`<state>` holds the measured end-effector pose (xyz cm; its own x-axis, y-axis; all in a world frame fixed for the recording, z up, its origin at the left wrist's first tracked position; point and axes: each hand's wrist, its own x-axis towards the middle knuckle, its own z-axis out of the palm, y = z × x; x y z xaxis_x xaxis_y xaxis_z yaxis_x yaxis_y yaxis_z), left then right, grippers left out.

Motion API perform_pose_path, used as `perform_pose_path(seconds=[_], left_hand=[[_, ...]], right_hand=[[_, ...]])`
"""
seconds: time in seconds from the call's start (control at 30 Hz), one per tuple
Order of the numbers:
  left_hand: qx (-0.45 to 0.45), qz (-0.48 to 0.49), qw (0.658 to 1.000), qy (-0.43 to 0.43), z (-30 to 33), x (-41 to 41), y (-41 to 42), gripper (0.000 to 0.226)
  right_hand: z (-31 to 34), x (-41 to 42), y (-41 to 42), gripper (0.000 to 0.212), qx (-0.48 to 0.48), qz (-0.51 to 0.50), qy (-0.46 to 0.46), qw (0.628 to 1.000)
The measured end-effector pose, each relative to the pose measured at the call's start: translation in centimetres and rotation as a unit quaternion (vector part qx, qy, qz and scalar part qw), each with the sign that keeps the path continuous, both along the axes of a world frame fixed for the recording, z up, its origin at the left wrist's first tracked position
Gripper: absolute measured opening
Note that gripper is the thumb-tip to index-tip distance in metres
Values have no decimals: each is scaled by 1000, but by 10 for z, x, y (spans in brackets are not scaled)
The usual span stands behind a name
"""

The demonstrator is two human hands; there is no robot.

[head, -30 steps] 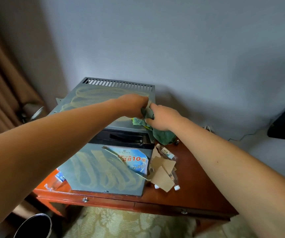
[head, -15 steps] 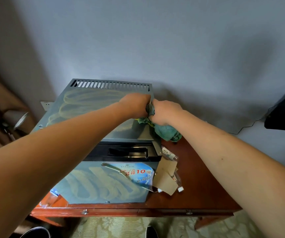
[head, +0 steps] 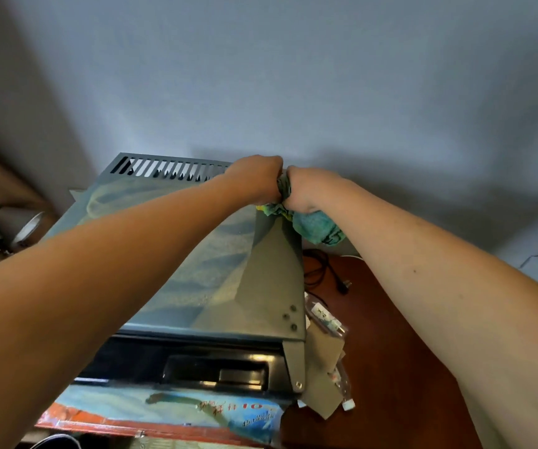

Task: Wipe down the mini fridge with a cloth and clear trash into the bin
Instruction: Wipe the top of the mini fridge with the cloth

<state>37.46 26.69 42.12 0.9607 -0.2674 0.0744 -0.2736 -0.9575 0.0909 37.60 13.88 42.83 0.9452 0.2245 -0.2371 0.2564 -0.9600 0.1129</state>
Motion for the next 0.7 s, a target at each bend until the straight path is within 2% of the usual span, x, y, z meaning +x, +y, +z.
perform_pose_path(seconds=[0.2,0.4,0.47,0.57,0.7], left_hand=[[-8,50,999,7,-3,44,5,32],[-17,79,996,28,-5,58,7,37],[-17,84,996,24,-5,54,5,37],[-6,88,996,11,-2,41,1,37],[26,77,997,-5,5,11,-5,36]], right_hand=[[5,50,6,48,5,28,18,999],[8,76,9,33,14,54,47,997],[9,72,7,40,17,58,43,997],[8,56,1,63,30,49,39,998],[6,21,-6,62,60,35,34,997]])
